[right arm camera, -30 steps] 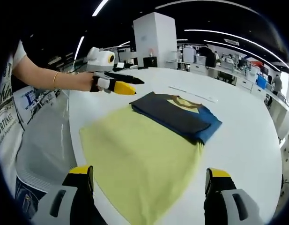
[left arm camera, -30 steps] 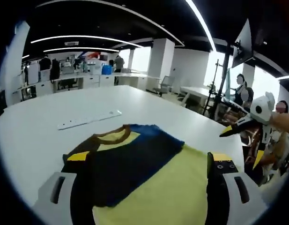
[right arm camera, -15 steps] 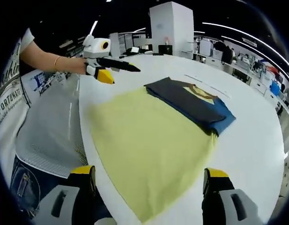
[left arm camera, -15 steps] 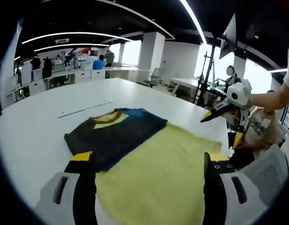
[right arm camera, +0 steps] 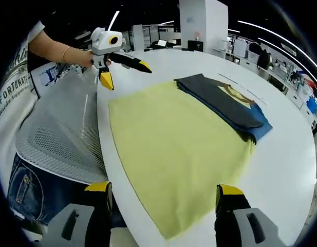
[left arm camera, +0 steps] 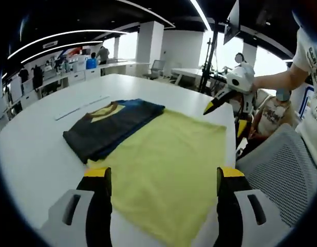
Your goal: Fold the garment on the visible template until the final outline fits inside the template.
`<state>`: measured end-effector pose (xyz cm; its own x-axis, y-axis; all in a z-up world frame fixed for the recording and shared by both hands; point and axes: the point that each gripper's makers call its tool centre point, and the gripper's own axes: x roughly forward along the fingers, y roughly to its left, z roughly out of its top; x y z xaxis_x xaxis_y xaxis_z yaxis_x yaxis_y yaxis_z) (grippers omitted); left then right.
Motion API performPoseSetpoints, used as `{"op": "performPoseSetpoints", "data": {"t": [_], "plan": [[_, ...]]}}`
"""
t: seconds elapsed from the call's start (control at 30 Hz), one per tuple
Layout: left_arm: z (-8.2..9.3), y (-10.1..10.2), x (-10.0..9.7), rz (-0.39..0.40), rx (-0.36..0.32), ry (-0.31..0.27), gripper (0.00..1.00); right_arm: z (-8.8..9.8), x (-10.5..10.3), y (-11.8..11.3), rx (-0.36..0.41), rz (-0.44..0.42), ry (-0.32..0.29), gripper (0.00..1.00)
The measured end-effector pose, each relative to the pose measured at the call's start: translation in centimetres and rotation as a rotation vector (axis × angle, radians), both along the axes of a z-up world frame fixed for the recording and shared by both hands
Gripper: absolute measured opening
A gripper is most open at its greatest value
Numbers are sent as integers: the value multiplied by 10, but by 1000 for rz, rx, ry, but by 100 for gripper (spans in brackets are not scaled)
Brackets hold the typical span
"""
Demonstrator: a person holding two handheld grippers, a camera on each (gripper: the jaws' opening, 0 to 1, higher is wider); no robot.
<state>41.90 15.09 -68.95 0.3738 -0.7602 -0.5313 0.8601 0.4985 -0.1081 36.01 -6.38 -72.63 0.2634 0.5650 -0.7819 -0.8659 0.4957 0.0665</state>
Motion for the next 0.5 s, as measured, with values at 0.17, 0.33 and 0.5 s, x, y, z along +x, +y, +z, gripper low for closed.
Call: {"op": "performPoseSetpoints", "data": {"t": [0.17, 0.33, 0.5], "plan": [[-14, 8, -25, -62, 69, 21, 77, -2, -4, -2, -23, 12, 2, 80], [-26, 13, -41, -106, 117, 46, 71, -5, -6, -5, -60, 21, -10, 76], [-36, 15, -57, -162, 170, 63, 58, -9, -7, -11, -95, 43, -35, 69]]}}
